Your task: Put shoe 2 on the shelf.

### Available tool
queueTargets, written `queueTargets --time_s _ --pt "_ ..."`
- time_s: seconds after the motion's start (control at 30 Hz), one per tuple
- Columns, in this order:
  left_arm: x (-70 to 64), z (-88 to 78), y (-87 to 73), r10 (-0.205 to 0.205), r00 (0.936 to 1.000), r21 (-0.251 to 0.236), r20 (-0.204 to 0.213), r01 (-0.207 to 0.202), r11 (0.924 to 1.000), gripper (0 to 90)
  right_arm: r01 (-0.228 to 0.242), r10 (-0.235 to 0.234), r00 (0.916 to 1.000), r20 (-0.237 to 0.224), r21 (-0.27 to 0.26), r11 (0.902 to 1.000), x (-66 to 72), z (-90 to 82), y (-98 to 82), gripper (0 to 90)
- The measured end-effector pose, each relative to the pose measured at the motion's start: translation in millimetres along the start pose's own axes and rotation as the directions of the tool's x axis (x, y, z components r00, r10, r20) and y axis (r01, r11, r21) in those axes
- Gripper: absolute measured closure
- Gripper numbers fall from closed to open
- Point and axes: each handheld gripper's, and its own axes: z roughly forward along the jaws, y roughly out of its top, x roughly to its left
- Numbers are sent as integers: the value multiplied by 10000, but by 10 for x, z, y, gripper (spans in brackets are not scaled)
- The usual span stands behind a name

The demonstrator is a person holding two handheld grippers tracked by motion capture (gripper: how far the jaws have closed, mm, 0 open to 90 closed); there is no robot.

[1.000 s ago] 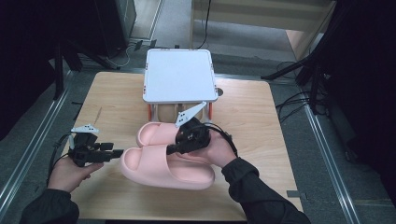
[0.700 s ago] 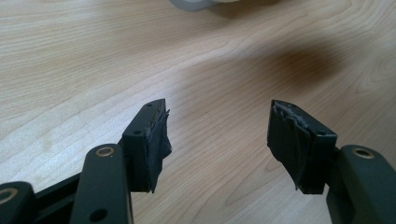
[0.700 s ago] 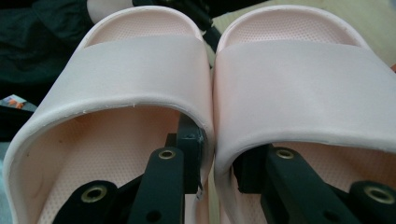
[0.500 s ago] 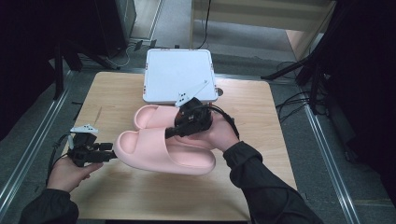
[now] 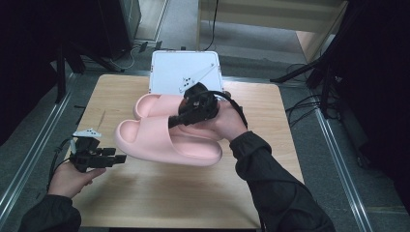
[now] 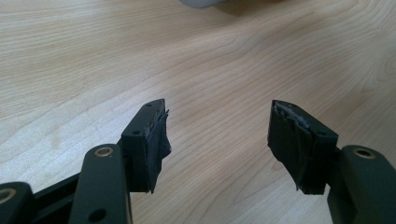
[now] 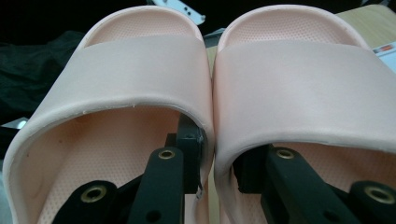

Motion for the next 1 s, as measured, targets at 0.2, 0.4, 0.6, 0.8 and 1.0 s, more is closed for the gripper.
queueTargets --time_s 0.2,0.4,0.6,0.8,1.0 --pt "9 24 14 52 9999 31 108 -52 10000 371 217 -219 9993 292 86 9997 -119 -83 158 758" --pt "50 19 23 -38 9996 -7 264 38 10000 371 -157 146 9944 1049 93 9998 -317 -154 282 758" --pt "26 42 47 30 9995 8 305 -31 10000 371 -883 914 9702 2243 -235 9958 -496 -164 362 758" --pt "23 41 55 87 9992 39 386 -88 10000 370 -2303 2453 9019 3555 -846 9694 -716 -142 424 755" --pt "24 42 65 118 9989 -11 448 -118 9999 371 -3153 3633 7942 4871 -1806 9316 -908 -97 427 756"
